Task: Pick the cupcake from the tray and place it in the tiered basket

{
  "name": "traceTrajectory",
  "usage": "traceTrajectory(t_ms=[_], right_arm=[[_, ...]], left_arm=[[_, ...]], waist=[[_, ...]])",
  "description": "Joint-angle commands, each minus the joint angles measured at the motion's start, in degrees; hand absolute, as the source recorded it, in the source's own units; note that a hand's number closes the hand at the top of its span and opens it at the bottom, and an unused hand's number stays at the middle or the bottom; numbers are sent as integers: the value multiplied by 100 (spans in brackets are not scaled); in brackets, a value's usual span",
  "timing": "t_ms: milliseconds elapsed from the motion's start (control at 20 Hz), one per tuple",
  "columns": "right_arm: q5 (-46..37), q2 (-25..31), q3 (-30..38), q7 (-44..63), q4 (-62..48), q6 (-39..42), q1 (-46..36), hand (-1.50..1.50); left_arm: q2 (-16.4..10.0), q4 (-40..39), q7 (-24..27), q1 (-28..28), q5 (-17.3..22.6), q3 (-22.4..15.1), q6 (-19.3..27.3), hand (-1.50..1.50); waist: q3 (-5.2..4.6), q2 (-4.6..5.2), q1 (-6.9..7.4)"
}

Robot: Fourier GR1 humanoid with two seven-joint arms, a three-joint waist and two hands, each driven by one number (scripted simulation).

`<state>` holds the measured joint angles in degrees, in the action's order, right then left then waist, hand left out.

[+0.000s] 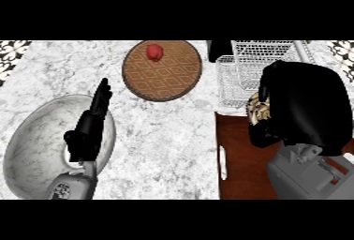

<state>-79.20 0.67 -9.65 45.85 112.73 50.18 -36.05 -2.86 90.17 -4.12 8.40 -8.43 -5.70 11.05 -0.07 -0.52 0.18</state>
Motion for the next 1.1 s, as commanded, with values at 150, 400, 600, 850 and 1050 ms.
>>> traceTrajectory(t_ms=[150,400,600,850,1050], right_arm=[[552,-64,890,1078,-44,1033,-1604,150],[1387,-65,1947,1086,-363,186,-2017,150],[1369,110,2231,999,-1314,222,-2861,150],[1004,585,2070,394,-2110,-995,-2386,150],[1063,1132,2311,187,-2824,-864,-3002,150]], left_arm=[[-12,260,-280,61,-95,-73,-2,0],[50,-124,355,-198,-63,-78,-42,0],[-8,135,-77,-128,55,-6,-142,0],[31,240,-190,-52,-124,-100,-43,0],[-13,-157,297,-81,-9,114,-97,0]], waist=[[3,23,36],[4,45,59],[4,44,42],[8,67,60],[5,65,37]])
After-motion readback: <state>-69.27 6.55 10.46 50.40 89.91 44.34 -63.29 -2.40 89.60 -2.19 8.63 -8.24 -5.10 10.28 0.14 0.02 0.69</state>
